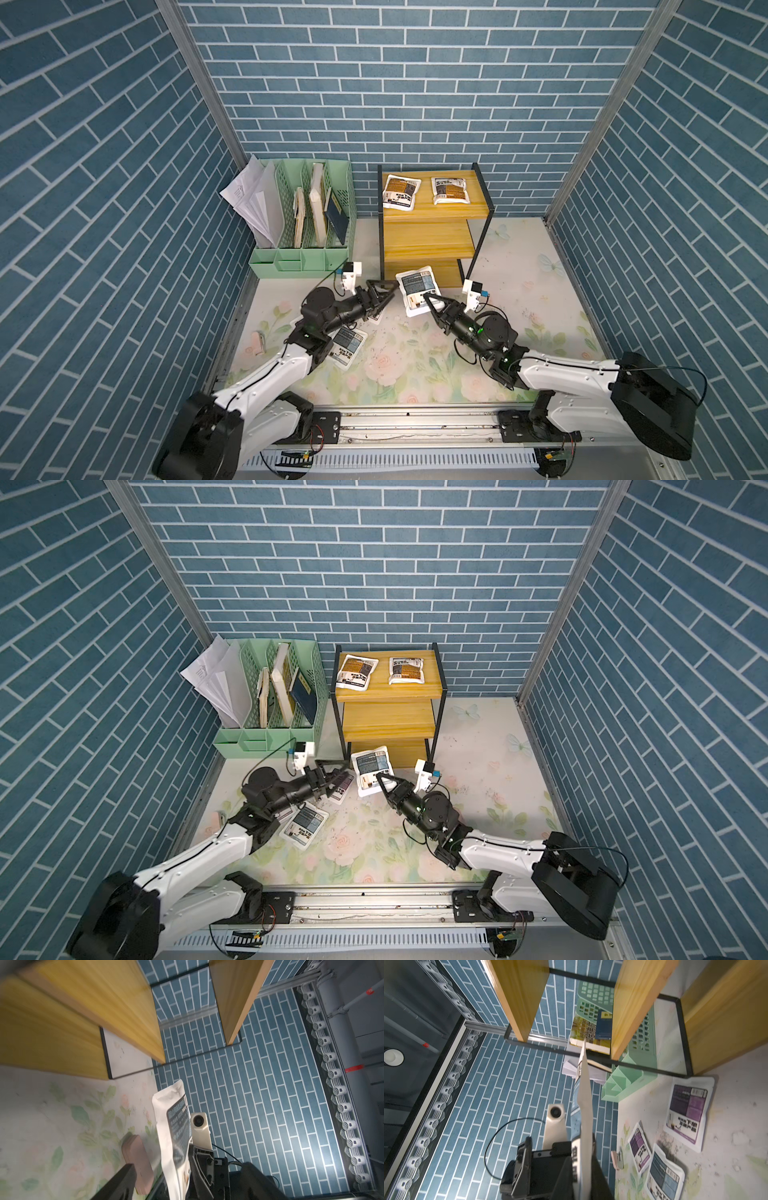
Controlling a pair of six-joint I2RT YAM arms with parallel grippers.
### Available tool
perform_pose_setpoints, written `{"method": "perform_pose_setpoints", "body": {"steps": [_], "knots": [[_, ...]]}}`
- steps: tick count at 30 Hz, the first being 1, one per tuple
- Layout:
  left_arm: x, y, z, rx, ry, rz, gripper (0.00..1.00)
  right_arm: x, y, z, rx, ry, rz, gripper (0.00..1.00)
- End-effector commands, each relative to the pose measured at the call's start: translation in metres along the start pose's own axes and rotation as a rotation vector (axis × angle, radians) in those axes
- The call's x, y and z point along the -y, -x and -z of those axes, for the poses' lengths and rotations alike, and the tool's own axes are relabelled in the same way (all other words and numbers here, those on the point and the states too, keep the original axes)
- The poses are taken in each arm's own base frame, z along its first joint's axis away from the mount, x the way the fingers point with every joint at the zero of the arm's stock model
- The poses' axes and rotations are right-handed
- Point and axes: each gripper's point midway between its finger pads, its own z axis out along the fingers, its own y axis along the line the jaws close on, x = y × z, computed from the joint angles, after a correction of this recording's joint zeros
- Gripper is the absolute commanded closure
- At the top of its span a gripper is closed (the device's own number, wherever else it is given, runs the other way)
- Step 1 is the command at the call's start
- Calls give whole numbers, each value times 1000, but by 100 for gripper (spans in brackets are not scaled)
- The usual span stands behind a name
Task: Place the bagged coffee beans on the shelf by color
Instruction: Pick up the coffee beans at the center of the board, then place the coffee beans on the shelf.
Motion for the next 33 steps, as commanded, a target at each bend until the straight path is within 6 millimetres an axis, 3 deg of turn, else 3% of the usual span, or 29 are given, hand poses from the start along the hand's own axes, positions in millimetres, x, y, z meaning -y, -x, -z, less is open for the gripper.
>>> {"method": "perform_pose_setpoints", "body": {"steps": [1, 3, 7, 16, 25, 33], "knots": [[-26, 20, 32, 41, 183, -100, 15, -21, 19, -27, 6, 60, -9, 87], [-21, 34, 46, 70, 214, -129, 15, -23, 32, -47, 11, 61, 13, 87], [-14, 40, 48, 86, 225, -170, 15, -20, 61, -87, 52, 38, 36, 86], [-3, 51, 51, 117, 245, -217, 16, 4, 81, -150, 101, -39, -8, 86], [-7, 48, 53, 116, 253, -211, 16, 20, 94, -169, 164, -127, -20, 84], [-8, 47, 54, 118, 256, -210, 16, 33, 93, -189, 150, -181, -37, 82]]}}
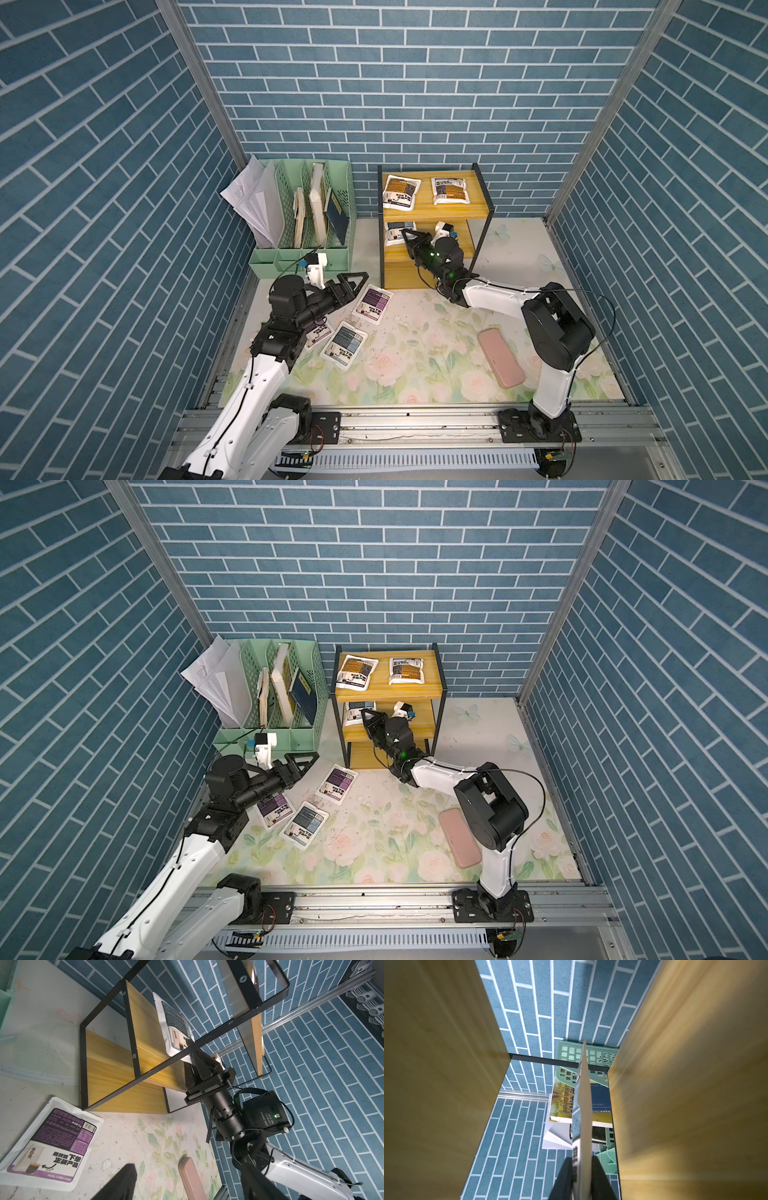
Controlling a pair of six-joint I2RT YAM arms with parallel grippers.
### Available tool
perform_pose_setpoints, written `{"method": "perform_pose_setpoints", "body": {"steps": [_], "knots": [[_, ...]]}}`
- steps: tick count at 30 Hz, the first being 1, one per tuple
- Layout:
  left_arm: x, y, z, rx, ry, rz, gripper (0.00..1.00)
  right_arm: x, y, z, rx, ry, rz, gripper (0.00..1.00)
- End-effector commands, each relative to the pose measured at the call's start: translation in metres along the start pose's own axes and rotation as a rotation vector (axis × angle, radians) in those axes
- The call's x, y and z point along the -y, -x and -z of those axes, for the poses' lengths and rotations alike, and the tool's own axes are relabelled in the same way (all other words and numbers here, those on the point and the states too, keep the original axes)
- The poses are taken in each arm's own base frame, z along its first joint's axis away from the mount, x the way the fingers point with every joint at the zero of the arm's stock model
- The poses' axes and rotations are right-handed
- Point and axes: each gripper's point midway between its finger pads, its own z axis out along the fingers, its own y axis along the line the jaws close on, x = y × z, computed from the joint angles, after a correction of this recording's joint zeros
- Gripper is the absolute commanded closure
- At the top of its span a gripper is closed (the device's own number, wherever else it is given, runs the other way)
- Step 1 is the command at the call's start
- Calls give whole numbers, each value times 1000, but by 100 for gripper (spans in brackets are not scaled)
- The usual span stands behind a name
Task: Place the bagged coffee beans on the shelf by color
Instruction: Place the coffee beans on the shelf.
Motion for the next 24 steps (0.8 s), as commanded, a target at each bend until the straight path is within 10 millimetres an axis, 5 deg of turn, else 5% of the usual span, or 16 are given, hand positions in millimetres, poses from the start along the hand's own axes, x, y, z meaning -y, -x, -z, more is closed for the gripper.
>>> {"method": "perform_pose_setpoints", "body": {"steps": [1, 8, 16, 24], "knots": [[2, 3, 3, 10, 2, -21, 16, 13, -2, -10, -1, -53, -20, 82], [1, 2, 3, 8, 6, -22, 16, 26, -3, -12, 1, -97, -33, 75], [1, 2, 3, 8, 8, -24, 16, 33, -3, -3, 9, -172, -36, 44], [-2, 1, 4, 9, 14, -21, 16, 36, 0, 12, 26, -291, -52, 25]]}}
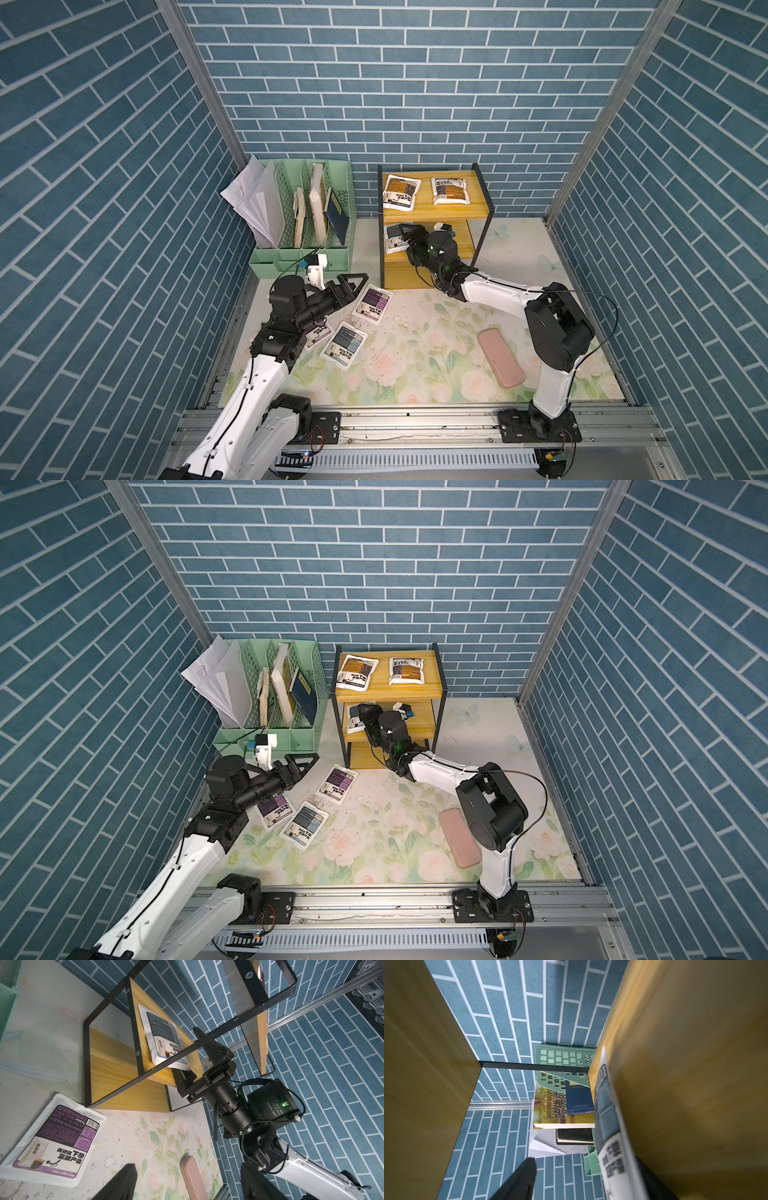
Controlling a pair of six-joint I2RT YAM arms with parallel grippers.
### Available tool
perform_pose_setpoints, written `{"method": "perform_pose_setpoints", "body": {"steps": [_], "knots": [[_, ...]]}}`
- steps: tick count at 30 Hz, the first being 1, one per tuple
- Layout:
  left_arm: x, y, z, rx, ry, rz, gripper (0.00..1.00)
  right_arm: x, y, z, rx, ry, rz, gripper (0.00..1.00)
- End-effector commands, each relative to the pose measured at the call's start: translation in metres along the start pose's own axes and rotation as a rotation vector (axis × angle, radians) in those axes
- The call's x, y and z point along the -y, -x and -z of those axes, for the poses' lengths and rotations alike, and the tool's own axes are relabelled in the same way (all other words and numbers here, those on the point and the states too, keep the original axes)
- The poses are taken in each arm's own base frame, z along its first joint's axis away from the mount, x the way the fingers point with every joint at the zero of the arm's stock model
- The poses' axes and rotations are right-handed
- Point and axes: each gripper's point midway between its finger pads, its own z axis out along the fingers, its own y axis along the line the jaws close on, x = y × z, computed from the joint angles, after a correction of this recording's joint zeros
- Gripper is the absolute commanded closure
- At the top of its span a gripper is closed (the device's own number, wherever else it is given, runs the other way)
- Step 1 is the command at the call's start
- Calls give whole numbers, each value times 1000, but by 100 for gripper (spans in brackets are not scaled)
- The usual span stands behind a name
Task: Place the bagged coffee beans on the shelf by color
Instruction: Place the coffee beans on the shelf.
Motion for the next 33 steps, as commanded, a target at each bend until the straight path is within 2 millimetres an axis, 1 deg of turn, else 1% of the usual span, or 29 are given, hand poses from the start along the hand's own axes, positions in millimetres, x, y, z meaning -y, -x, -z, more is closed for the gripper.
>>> {"method": "perform_pose_setpoints", "body": {"steps": [1, 5, 10, 13, 16, 18, 20, 21, 23, 25, 27, 28, 30, 32, 33], "knots": [[2, 3, 4, 18, -1, -24, 16, 26, -2, 9, 8, -142, -24, 25], [1, 3, 3, 19, 4, -23, 17, 27, -5, 13, 0, -171, -47, 25], [0, 3, 4, 20, 7, -23, 17, 38, -10, 13, -28, -347, -62, 24], [-2, 2, 4, 19, 10, -21, 17, 46, -14, 16, -39, -389, -83, 24], [2, 1, 3, 12, -14, -30, 23, 52, -15, 20, -39, -402, -88, 24], [13, -3, -1, -4, -59, -59, 30, 54, -16, 20, -40, -398, -90, 24], [27, -17, -11, -31, -66, -154, 36, 54, -16, 20, -43, -392, -90, 24], [33, -26, -19, -39, -49, -250, 39, 54, -16, 19, -42, -390, -88, 24], [37, -35, -32, 20, 2, -423, 43, 54, -17, 17, -44, -387, -89, 25], [36, -33, -38, 137, -21, -525, 47, 55, -18, 15, -51, -389, -89, 25], [33, -24, -37, 274, -56, -589, 54, 56, -18, 15, -53, -391, -89, 25], [29, -24, -38, 305, -53, -624, 57, 56, -19, 15, -53, -391, -89, 25], [31, -21, -43, 348, -70, -686, 58, 54, -18, 15, -51, -386, -88, 25], [29, -21, -51, 363, -75, -721, 59, 52, -17, 15, -52, -381, -87, 25], [30, -24, -56, 363, -91, -754, 62, 52, -17, 15, -53, -379, -88, 25]]}}
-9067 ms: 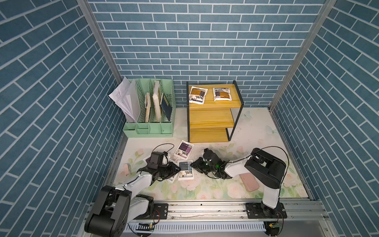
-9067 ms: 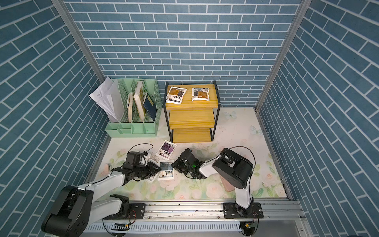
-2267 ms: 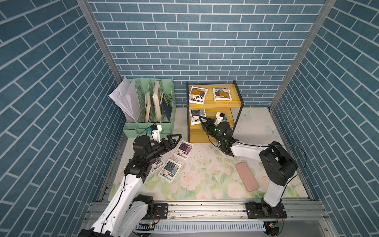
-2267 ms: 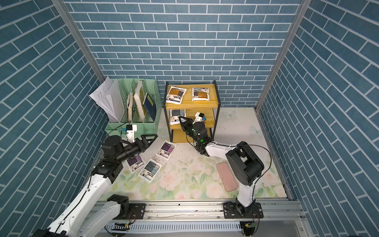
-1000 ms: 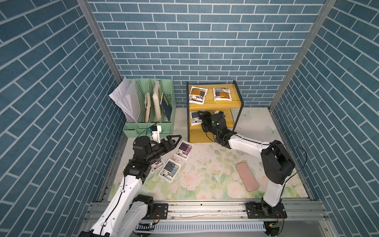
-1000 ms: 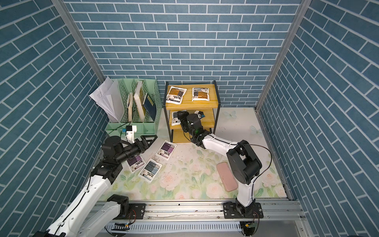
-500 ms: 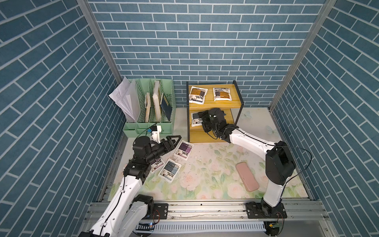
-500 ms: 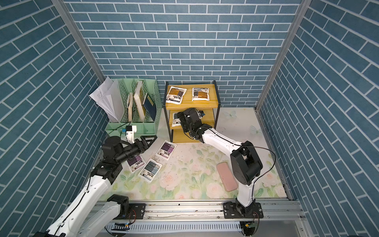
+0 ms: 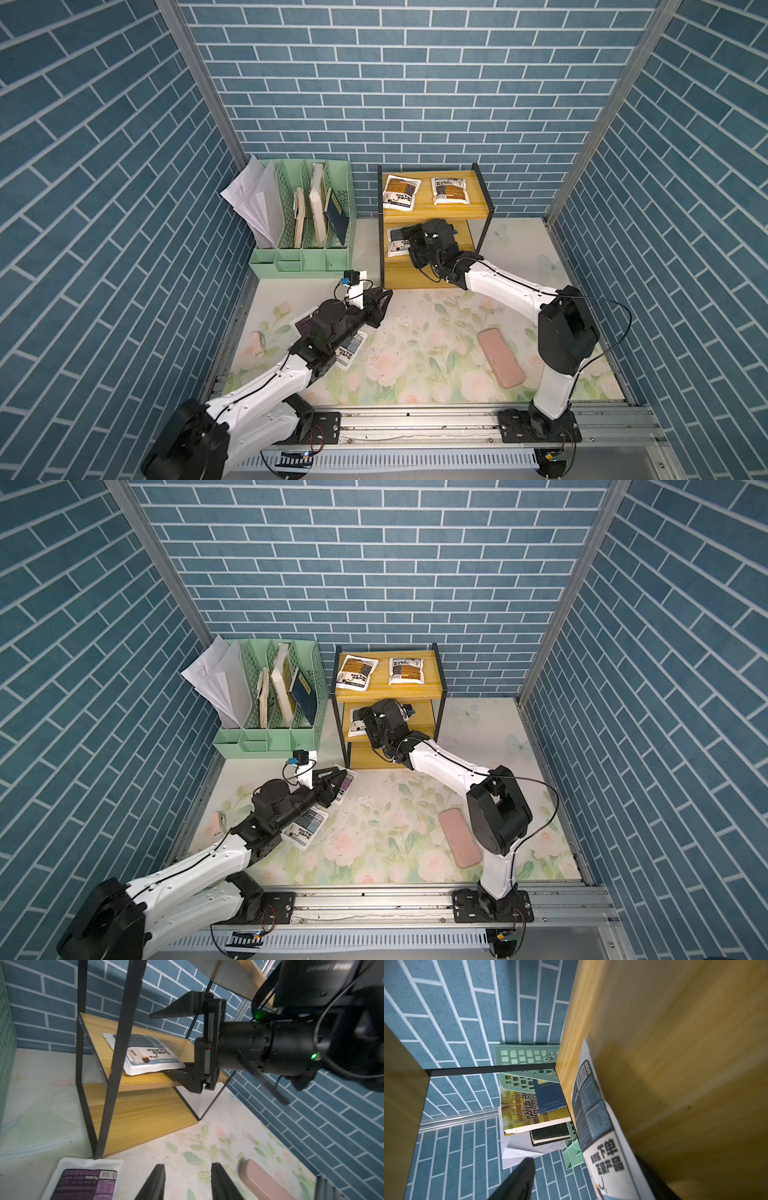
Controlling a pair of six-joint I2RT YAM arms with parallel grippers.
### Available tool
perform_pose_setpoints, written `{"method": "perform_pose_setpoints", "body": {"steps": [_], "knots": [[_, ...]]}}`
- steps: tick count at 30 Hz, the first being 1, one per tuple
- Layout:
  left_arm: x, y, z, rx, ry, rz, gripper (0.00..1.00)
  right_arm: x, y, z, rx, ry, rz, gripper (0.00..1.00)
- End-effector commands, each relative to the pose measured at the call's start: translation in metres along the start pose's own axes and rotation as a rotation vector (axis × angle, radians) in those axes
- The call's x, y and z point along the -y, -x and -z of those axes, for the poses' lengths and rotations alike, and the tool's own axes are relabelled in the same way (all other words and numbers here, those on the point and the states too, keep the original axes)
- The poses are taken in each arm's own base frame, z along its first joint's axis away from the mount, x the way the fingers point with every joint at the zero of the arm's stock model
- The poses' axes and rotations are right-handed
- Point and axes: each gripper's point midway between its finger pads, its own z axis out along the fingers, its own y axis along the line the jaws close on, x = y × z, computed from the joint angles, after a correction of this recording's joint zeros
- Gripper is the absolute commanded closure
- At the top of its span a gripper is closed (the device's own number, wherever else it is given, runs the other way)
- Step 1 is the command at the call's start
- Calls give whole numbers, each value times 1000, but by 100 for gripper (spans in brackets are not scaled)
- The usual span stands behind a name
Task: Place the bagged coffee beans on the shelf by color
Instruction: Place the coffee beans on the shelf.
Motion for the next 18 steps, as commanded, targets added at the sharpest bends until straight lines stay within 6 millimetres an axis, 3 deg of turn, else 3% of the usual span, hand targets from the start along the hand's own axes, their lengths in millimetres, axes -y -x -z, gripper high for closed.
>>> {"method": "perform_pose_setpoints", "body": {"steps": [1, 7, 18], "knots": [[17, 47, -5, 235, -41, -175, 64, 43, -8, -7, -23, -137, -51, 25], [6, 41, -35, 233, 26, -262, 79, 45, -10, -9, -36, -137, -53, 26], [-2, 42, -77, 258, 87, -316, 97, 47, -11, -10, -49, -131, -56, 26]]}}
